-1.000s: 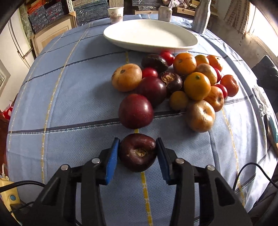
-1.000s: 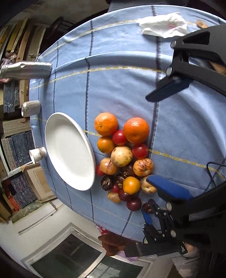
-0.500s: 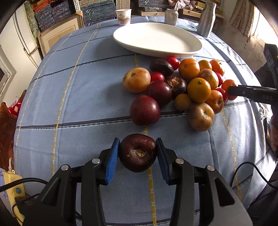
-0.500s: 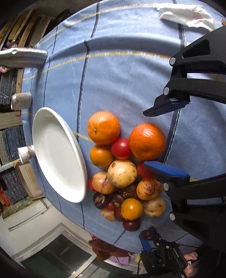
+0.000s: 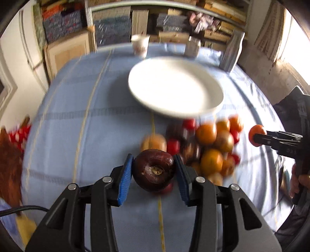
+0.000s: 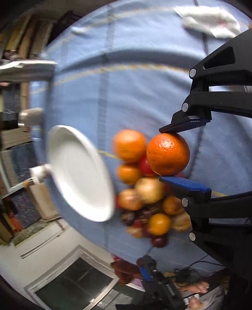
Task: Organize fruits
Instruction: 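Grasp the large mandarin with the right tool while the left tool holds the plum, then carry both fruits over the white plate and open both tools to release them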
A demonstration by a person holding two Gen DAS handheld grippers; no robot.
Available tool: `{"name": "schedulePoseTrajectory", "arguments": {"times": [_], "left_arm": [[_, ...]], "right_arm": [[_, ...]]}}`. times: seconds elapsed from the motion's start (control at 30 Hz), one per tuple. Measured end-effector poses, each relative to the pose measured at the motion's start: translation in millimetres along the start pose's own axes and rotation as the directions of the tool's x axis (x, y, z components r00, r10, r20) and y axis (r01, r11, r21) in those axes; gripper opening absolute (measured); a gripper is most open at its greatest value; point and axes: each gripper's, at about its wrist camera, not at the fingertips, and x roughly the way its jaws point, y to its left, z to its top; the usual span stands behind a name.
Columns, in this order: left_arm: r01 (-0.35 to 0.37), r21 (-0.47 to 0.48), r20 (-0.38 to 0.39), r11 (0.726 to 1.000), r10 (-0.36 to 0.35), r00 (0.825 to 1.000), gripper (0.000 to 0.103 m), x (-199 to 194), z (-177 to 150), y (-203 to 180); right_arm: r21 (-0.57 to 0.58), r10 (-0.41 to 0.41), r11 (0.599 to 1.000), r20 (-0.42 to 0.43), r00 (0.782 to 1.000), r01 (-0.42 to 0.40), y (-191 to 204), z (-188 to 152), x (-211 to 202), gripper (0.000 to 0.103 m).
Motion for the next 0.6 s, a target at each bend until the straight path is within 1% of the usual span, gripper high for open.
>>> {"name": "schedulePoseTrajectory", "arguments": {"times": [0.07,0.1,0.13,0.2,0.27,0.33,0.43,0.5,0.6], "left_arm": [[0.005,0.023,0.037,1.0,-0.006,0.999,0.041,1,30,-3],[0.009,0.032,0.045,0.999,-0.011,0.999,0.041,6,44,-5],[0.015,0.042,0.053,0.999,-0.017,0.998,0.041,13,59,-7],[0.01,0.051,0.058,0.999,-0.013,0.998,0.041,30,79,-11],[0.017,0.038,0.033,0.999,-0.019,0.999,0.041,56,96,-13],[0.015,0.036,0.014,0.999,-0.015,1.0,0.041,76,103,-16],[0.005,0.035,-0.018,0.999,-0.005,1.0,0.042,104,106,-19],[0.013,0.022,-0.04,1.0,-0.012,0.999,0.042,117,105,-17],[0.002,0.02,-0.059,1.0,-0.001,0.998,0.042,132,102,-18]], "right_arm": [[-0.025,-0.004,1.0,0.068,0.998,0.006,6,32,-11,0.045],[-0.038,-0.008,0.999,0.087,0.996,0.011,10,46,-11,0.045],[-0.046,-0.01,0.999,0.097,0.995,0.014,13,54,-9,0.045],[-0.061,-0.007,0.998,0.108,0.994,0.014,21,74,6,0.045],[-0.064,-0.014,0.998,0.084,0.996,0.019,28,89,33,0.045],[-0.062,-0.02,0.998,0.055,0.998,0.023,33,97,59,0.045],[-0.062,-0.031,0.998,0.017,0.999,0.032,37,102,85,0.045],[-0.078,-0.045,0.996,0.003,0.999,0.045,40,102,94,0.045],[-0.09,-0.056,0.995,-0.027,0.998,0.053,40,102,108,0.046]]}}
